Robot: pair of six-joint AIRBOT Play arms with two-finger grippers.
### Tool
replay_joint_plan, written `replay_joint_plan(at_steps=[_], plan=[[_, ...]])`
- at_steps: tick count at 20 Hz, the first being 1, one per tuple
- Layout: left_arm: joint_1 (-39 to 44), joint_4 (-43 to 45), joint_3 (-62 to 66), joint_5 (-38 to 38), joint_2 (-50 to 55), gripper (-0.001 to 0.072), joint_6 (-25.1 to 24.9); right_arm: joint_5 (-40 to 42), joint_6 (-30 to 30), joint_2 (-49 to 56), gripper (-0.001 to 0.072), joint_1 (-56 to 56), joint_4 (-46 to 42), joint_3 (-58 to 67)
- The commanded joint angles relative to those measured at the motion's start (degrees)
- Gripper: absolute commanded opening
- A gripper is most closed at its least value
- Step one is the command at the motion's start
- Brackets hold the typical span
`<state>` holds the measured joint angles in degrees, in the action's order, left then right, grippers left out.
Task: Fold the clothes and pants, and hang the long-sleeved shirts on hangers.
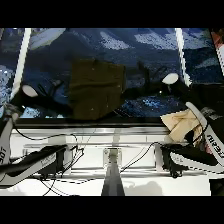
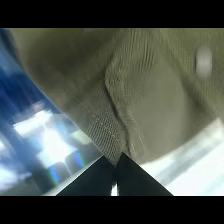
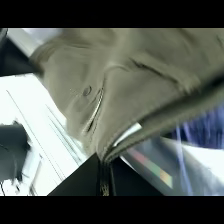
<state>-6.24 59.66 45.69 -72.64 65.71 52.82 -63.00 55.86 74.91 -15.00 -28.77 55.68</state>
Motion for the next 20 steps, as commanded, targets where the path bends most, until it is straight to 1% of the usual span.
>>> replay_joint_plan(at_steps=[1, 3, 5, 8, 10, 13, 14, 15, 18, 19, 20], plan=[[-1.4, -3.8, 19.0, -0.9, -1.2, 0.0008, -0.6, -2.3, 0.3, -1.0, 0.0027, 0.0, -0.3, 13.6], [-3.4, -7.0, 30.0, -0.9, -2.9, 0.0008, -0.6, -2.1, 0.3, -2.4, 0.0027, 0.0, 0.0, 21.2], [-5.4, -8.2, 39.2, -0.8, -5.6, 0.0008, -0.5, -2.1, 0.5, -4.4, 0.0027, 0.0, 0.1, 28.4], [-6.7, -8.3, 45.5, -0.1, -12.7, 0.0008, -0.5, -2.4, 3.7, -9.1, 0.0027, 0.0, 0.1, 34.4], [-6.7, -8.0, 45.5, 0.1, -18.1, 0.0008, -0.1, -3.8, 7.6, -13.0, 0.0027, 0.0, 0.1, 34.8], [-6.7, -4.4, 45.4, -0.9, -25.7, 0.0008, 6.8, -10.2, 13.3, -17.6, 0.0027, -0.4, -0.2, 34.7], [-6.7, -3.5, 45.3, -1.7, -27.3, 0.0008, 9.5, -11.1, 15.9, -18.7, 0.0026, -1.1, -0.9, 34.3], [-6.6, -2.9, 44.0, -2.5, -28.3, 0.0007, 11.0, -11.3, 19.5, -19.5, 0.0026, -2.6, -2.9, 33.3], [-6.6, -3.3, 32.6, -2.5, -27.8, 0.0007, 13.5, -9.5, 29.6, -19.4, 0.0027, -8.1, -11.6, 26.1], [-6.6, -3.9, 27.5, -0.9, -26.4, 0.0007, 13.5, -6.8, 31.3, -19.0, 0.0026, -9.7, -13.2, 22.6], [-6.6, -5.6, 21.9, 3.1, -24.5, 0.0007, 13.4, -2.0, 31.6, -18.4, 0.0026, -11.1, -14.4, 18.7]])
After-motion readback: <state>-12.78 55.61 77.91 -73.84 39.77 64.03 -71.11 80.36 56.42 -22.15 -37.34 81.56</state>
